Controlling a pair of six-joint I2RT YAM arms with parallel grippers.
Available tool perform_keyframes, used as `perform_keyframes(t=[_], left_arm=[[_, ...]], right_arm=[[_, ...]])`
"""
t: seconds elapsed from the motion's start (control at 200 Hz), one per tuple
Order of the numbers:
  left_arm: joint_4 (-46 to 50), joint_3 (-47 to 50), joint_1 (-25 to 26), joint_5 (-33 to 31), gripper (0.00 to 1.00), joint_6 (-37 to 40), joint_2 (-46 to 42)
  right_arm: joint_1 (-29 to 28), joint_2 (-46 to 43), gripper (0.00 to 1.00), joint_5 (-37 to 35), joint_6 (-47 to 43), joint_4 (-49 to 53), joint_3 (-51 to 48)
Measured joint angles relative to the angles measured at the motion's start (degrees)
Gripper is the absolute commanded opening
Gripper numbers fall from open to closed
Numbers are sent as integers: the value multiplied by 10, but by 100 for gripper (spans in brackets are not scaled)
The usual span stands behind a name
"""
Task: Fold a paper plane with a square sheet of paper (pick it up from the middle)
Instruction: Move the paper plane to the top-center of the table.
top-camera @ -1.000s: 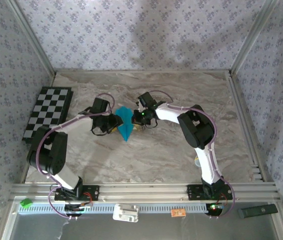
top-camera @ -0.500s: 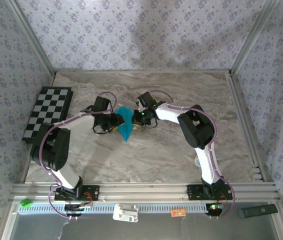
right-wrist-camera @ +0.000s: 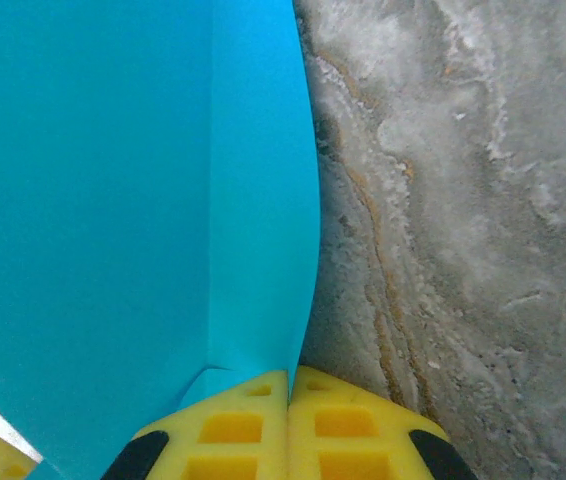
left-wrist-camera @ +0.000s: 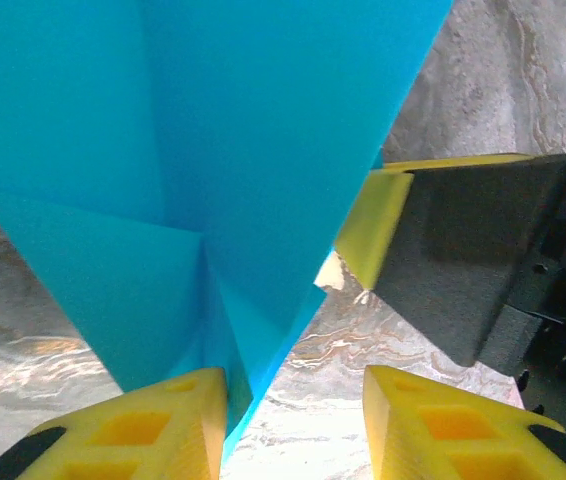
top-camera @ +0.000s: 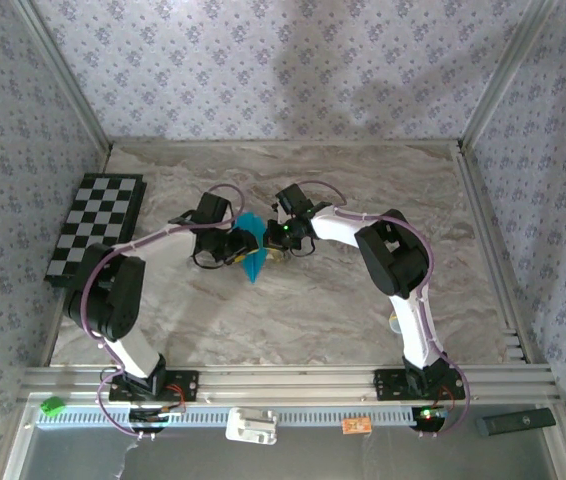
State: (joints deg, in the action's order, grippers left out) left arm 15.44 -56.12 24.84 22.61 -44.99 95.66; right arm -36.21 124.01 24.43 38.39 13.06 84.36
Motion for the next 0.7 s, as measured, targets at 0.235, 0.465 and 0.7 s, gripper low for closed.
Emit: perform_keyframes(t=[0.235, 0.465, 0.7], left_arm=[[24, -15, 11, -27, 37, 9, 31], [42, -43, 31, -44, 39, 17, 42], [63, -57, 42, -75, 35, 22, 61]], right_arm=[[0, 0, 2, 0, 4, 0, 0], [1, -5, 1, 4, 9, 5, 2], [1, -9, 1, 5, 13, 5, 3]])
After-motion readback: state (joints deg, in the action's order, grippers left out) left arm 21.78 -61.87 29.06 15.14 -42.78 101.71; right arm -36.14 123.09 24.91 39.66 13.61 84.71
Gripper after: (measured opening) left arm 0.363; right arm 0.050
